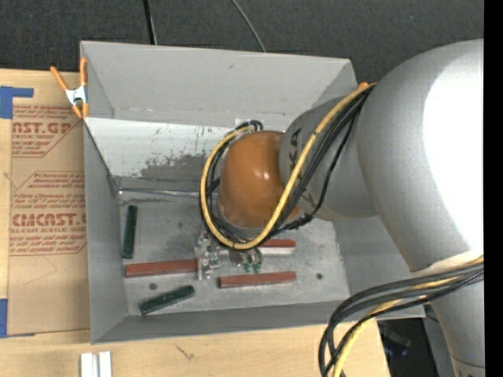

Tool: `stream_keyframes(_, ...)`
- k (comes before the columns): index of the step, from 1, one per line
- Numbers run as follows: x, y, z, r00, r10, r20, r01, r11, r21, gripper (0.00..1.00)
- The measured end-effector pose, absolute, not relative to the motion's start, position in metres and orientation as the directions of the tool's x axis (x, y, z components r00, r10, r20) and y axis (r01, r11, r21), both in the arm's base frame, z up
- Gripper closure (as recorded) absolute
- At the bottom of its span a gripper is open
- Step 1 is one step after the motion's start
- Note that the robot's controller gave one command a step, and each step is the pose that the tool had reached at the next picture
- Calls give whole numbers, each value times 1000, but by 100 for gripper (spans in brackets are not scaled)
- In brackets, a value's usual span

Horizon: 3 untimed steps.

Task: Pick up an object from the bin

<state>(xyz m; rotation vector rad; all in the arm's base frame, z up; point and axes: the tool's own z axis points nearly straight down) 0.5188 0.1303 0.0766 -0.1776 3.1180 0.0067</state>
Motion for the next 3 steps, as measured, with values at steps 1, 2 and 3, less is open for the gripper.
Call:
stream_keyframes(1,519,130,77,-993,-114,-19,-114,994,3,100)
stream_keyframes(2,492,136,200,-991,-136,-1,-136,991,0,100)
stream_keyframes(3,492,136,200,-991,-137,-1,-137,991,1,100)
